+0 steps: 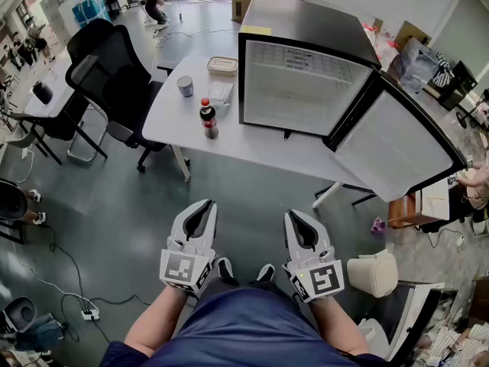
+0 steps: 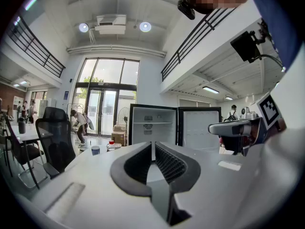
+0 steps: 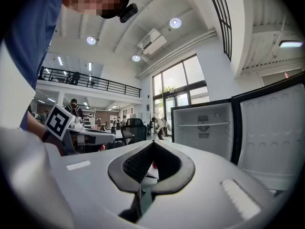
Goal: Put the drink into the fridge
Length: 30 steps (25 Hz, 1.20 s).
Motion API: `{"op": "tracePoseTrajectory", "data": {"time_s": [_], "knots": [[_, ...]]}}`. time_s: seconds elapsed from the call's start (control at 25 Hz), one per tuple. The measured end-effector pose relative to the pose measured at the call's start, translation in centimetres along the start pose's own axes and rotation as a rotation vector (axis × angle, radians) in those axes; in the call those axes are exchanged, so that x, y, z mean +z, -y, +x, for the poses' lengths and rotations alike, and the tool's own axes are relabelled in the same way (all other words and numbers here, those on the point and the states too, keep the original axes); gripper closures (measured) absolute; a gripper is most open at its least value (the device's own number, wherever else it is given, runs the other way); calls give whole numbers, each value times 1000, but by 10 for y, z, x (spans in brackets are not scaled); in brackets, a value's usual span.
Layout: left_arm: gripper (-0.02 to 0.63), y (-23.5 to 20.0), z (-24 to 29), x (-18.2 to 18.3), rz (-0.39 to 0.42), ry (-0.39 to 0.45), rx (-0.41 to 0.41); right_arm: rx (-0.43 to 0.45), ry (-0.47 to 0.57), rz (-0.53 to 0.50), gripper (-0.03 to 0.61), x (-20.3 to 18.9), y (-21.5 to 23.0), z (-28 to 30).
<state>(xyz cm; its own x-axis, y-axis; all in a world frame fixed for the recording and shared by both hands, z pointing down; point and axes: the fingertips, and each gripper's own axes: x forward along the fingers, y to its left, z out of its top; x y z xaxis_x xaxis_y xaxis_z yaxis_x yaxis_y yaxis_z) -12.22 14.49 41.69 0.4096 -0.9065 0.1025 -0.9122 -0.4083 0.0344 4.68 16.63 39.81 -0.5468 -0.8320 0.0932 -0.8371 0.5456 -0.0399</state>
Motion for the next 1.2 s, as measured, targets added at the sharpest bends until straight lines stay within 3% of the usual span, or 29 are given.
{"op": "tracePoseTrajectory", "data": {"time_s": [0.68, 1.2], "knots": [[586, -24, 0, -2, -18, 25, -16, -71, 19, 28, 574, -1, -2, 13], [548, -70, 3, -14, -76, 34, -103, -225, 10, -10, 574, 9, -7, 30]]}}
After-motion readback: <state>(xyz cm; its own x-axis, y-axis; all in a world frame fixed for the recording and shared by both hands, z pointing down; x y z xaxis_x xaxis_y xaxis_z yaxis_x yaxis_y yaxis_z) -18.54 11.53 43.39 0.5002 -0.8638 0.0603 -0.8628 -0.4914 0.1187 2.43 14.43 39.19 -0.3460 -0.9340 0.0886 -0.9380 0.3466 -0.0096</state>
